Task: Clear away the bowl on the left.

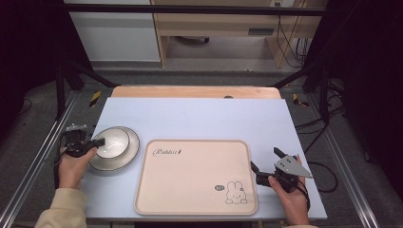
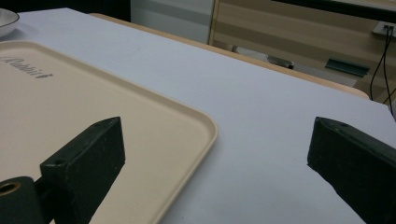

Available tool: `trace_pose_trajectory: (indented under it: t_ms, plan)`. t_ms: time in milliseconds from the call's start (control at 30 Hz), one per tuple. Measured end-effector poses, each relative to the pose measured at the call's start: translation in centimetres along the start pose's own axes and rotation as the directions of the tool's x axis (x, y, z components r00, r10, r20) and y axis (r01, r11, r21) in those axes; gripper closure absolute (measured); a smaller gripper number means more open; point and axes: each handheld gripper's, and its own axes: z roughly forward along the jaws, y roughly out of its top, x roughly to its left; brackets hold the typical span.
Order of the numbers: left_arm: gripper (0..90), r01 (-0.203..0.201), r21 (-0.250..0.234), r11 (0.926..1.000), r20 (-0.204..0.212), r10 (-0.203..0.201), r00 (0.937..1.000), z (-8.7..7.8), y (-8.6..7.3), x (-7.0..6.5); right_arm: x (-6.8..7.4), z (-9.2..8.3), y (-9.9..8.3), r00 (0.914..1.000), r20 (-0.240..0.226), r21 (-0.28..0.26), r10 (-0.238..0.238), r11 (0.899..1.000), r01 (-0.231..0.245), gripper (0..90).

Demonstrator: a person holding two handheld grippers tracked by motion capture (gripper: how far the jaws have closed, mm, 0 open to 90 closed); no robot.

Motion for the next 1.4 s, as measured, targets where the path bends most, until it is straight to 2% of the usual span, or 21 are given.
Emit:
trace_pose_trajectory:
  t_ms: [67, 200, 233, 333, 500, 700, 900, 933, 1400]
  plan:
    - [82.2, 0.018, -0.016, 0.9997, 0.007, -0.018, 0.9998, -0.4, -0.2, -0.1, 0.0, -0.3, 0.0, 1.0000, 0.004, -0.004, 0.003, 1.000, -0.003, 4.2]
    - [82.0, 0.024, -0.031, 0.9992, 0.005, -0.024, 0.9997, -0.8, -0.2, -0.1, 0.1, -0.5, 0.1, 1.0000, 0.003, -0.008, 0.003, 1.000, -0.003, 4.2]
    - [82.1, 0.041, -0.046, 0.9981, 0.020, -0.040, 0.9990, -1.0, -0.1, -0.1, 0.0, -0.5, 0.2, 1.0000, -0.001, -0.020, 0.005, 1.000, -0.005, 4.3]
    - [82.1, 0.054, -0.058, 0.9968, 0.045, -0.052, 0.9976, -1.1, 0.0, -0.2, -0.1, -0.4, 0.1, 1.0000, -0.006, -0.022, 0.004, 1.000, -0.004, 4.2]
    - [82.0, 0.043, -0.061, 0.9972, 0.056, -0.040, 0.9976, -1.4, 0.2, -0.7, -0.2, 0.0, 0.3, 0.9996, -0.012, -0.037, 0.026, 0.999, -0.027, 4.3]
    - [82.0, 0.025, -0.076, 0.9968, 0.065, -0.020, 0.9977, -2.3, 0.2, -1.3, -0.1, 0.1, 0.6, 0.9994, -0.021, -0.053, 0.027, 0.998, -0.028, 4.3]
    - [82.0, 0.038, -0.108, 0.9934, 0.072, -0.030, 0.9970, -3.6, 0.4, -1.5, 0.0, 0.1, 0.7, 0.9986, -0.041, -0.080, 0.033, 0.996, -0.036, 4.1]
    - [82.0, 0.041, -0.113, 0.9927, 0.084, -0.031, 0.9960, -3.8, 0.4, -1.6, 0.0, 0.1, 0.8, 0.9987, -0.040, -0.081, 0.033, 0.996, -0.036, 4.1]
    - [81.9, 0.010, -0.128, 0.9917, 0.134, 0.008, 0.9909, -3.9, 1.0, -3.9, -0.1, 0.1, 0.7, 0.9992, -0.027, -0.079, 0.030, 0.996, -0.032, 4.2]
